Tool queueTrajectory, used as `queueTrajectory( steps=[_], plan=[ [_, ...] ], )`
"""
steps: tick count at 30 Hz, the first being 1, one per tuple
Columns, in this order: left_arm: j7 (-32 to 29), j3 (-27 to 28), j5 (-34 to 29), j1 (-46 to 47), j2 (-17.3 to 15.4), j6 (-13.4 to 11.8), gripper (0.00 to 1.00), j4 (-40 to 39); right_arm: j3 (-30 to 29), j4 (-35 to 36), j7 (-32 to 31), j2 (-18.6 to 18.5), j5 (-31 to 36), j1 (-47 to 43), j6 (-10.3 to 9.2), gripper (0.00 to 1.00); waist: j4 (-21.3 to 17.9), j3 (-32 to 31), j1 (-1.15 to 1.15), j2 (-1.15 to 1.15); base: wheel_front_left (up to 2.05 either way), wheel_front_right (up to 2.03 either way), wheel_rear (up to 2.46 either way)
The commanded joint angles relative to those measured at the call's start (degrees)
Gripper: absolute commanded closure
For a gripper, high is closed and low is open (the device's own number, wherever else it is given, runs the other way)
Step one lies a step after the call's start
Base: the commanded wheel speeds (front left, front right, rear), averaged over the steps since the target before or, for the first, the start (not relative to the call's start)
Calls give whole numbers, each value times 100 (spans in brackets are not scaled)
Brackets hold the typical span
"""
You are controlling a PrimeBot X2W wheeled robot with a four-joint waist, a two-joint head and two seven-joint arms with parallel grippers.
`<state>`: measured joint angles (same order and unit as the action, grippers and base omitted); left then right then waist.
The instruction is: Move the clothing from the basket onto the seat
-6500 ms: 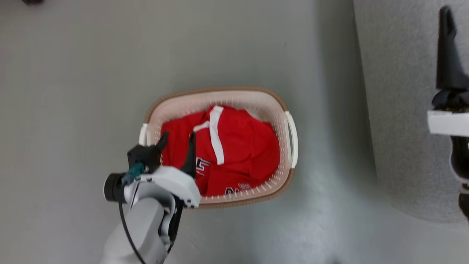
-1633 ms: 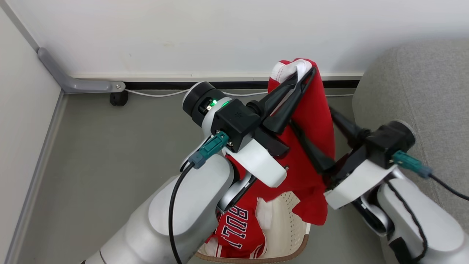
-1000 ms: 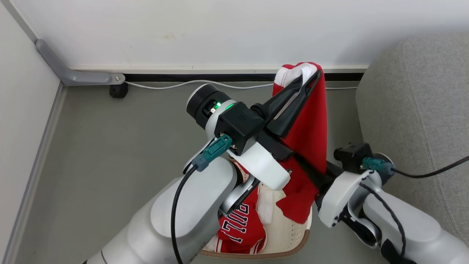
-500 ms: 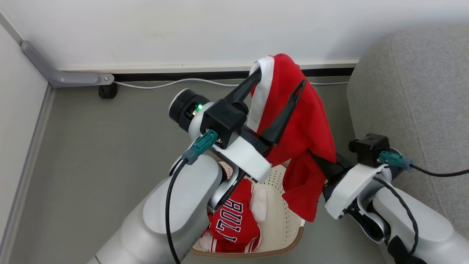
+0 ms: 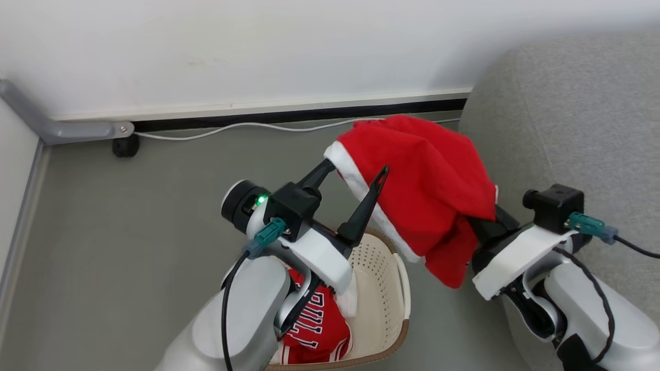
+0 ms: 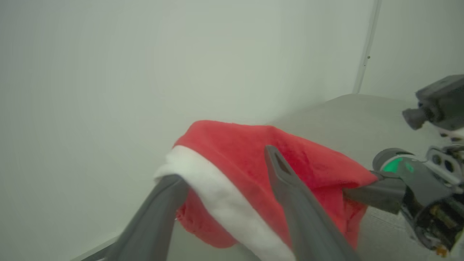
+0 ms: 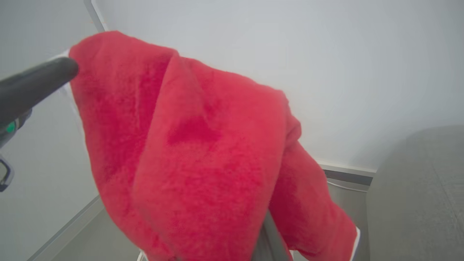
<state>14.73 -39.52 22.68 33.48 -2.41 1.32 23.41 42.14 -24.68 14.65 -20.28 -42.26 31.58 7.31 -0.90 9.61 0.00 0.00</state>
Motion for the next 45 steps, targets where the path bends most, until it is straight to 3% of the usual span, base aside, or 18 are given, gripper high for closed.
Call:
queueTrajectory(
  steps=[1, 10, 19, 37, 45],
  plan=[
    [27, 226, -69, 7, -47, 46, 0, -83, -94, 178, 35, -34, 44, -116, 18, 100, -99, -38, 0, 0, 0, 0, 0],
    [27, 475, -163, -371, -47, 191, 0, 132, -980, 393, 35, 6, 269, -365, 18, 100, -614, -222, 0, 0, 0, 0, 0],
    [27, 626, -261, -600, -47, 284, 0, 122, -1799, 619, 35, 105, 461, -649, 18, 100, -1398, -353, 0, 0, 0, 0, 0],
    [27, 961, -354, -996, -47, 383, 0, 27, -2454, 967, 35, 225, 659, -1012, 18, 100, -2844, -579, 0, 0, 0, 0, 0],
    [27, 680, -281, -713, -47, 507, 0, 100, -3351, 1355, 35, 215, 819, -1463, 18, 100, -3016, -390, 0, 0, 0, 0, 0]
  ],
)
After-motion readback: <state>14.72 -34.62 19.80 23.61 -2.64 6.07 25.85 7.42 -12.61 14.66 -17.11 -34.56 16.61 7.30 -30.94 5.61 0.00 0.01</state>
